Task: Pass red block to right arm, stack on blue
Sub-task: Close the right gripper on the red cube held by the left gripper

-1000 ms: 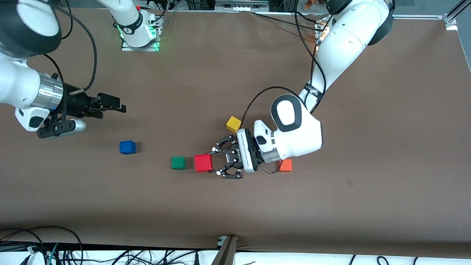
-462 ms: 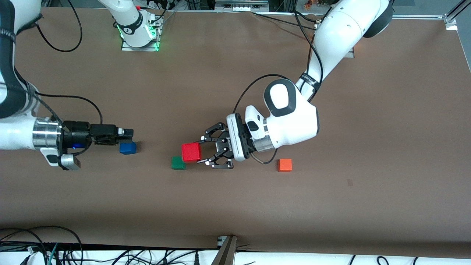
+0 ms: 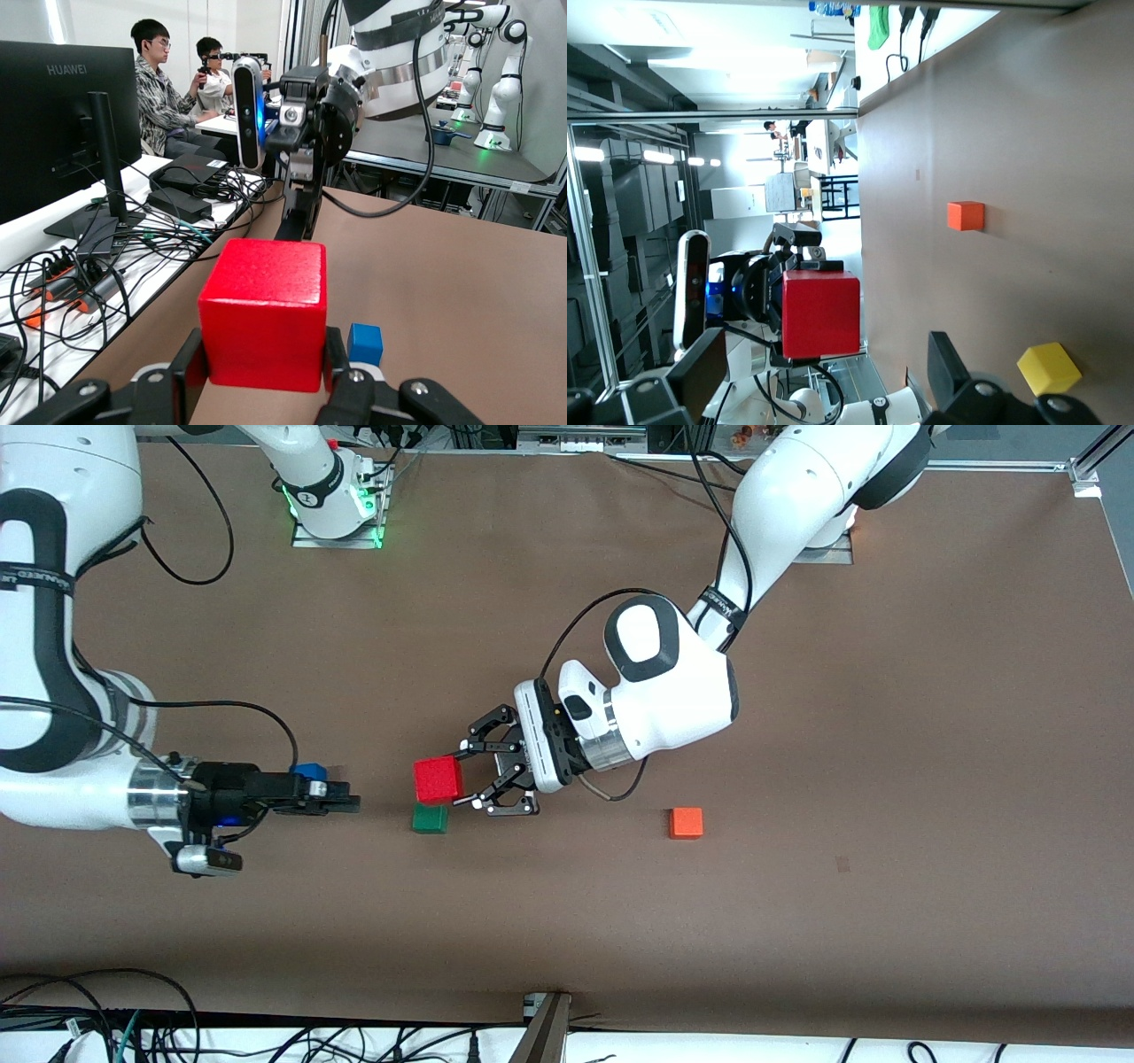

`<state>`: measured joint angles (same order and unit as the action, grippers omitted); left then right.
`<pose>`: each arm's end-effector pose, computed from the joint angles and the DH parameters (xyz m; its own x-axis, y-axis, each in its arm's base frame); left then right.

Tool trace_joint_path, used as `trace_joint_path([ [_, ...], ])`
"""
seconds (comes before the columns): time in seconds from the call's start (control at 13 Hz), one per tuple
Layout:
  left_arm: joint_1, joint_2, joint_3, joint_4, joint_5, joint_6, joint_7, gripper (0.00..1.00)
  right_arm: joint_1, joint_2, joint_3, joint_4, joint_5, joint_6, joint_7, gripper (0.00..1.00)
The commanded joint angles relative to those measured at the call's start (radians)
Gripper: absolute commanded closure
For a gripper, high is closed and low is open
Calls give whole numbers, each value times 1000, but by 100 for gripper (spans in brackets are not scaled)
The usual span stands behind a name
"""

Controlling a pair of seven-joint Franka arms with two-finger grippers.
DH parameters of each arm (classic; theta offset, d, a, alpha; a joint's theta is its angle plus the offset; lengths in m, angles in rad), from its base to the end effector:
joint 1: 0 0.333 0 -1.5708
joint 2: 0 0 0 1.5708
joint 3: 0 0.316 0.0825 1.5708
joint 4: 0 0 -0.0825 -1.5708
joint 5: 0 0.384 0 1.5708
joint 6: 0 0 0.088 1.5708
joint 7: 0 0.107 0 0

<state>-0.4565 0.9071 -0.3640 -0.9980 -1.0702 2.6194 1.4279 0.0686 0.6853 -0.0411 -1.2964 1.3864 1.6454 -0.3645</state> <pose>0.6596 -0.4892 0.3988 0.1957 -0.3022 0.9329 -0.9528 -0.2839 0.1079 0.7251 0.1267 0.3903 0.9987 0.0326 -0.0387 -0.0304 -0.2241 -0.9741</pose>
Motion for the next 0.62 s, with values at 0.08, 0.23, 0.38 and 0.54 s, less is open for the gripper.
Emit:
trace_joint_path([
  [0.08, -10, -31, 19, -24, 4, 7, -35, 100, 51, 40, 1, 39, 23, 34, -53, 0],
  [0.23, -10, -31, 19, -24, 4, 7, -37, 100, 65, 40, 1, 40, 23, 33, -48, 0],
  [0.38, -13, -31, 19, -24, 4, 7, -37, 100, 63, 36, 1, 43, 17, -11, -50, 0],
  [0.54, -13, -31, 19, -24, 4, 7, -38, 100, 63, 34, 0, 43, 10, -65, -48, 0],
])
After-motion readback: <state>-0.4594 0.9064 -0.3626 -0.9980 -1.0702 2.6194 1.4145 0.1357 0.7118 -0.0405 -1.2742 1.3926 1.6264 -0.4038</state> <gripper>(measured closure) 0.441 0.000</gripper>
